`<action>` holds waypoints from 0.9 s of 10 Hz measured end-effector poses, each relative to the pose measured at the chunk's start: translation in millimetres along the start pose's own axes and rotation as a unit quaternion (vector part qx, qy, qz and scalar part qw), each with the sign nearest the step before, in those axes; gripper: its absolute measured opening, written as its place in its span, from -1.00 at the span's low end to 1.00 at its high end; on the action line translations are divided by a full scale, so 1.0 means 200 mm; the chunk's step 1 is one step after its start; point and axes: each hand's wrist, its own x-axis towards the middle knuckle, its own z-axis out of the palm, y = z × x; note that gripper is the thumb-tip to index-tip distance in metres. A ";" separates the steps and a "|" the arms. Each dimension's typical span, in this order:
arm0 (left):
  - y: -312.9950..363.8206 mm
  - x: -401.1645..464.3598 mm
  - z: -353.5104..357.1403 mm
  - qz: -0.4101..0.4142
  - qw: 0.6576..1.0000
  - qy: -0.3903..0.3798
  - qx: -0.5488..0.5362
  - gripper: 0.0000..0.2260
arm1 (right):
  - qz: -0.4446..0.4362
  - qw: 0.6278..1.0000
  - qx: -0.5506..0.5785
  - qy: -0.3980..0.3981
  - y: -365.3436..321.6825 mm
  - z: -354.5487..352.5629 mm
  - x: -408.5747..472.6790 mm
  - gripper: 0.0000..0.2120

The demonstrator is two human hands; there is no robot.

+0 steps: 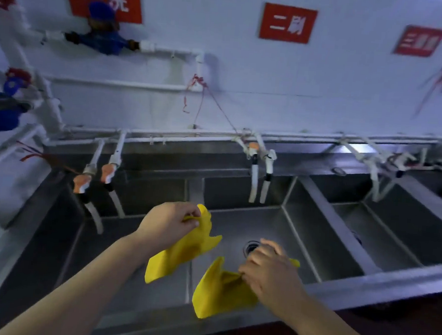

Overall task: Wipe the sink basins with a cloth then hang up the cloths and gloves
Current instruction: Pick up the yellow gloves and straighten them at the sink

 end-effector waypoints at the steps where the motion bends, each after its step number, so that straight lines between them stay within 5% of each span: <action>1: 0.34 0.13 0.21 0.031 0.999 -0.023 -0.015 -0.89 | 0.047 0.995 -0.080 -0.046 0.24 -0.13 -0.26 -0.84; 3: 1.04 0.36 0.62 0.123 0.986 -0.088 -0.065 -0.89 | 0.149 0.971 -0.164 -0.091 0.64 -0.39 -0.78 -0.85; 4: 1.35 0.46 0.82 0.175 0.974 -0.117 -0.088 -0.88 | 0.361 0.899 -0.125 -0.215 0.72 -0.37 -1.00 -0.79; 5: 1.61 0.55 1.04 0.211 0.960 -0.140 -0.117 -0.86 | 0.449 0.838 -0.231 -0.206 0.91 -0.42 -1.18 -0.68; 6: 1.85 0.63 1.23 0.254 0.942 -0.174 -0.132 -0.86 | 0.302 0.900 -0.222 -0.220 1.11 -0.61 -1.23 -0.74; 7: 2.06 0.75 1.40 0.306 0.910 -0.234 -0.153 -0.87 | 0.312 0.938 -0.125 -0.089 1.34 -0.61 -1.28 -0.86; 9: 2.36 1.00 1.67 0.314 0.822 -0.371 -0.297 -0.81 | 0.361 0.929 -0.072 0.032 1.81 -0.62 -1.34 -0.96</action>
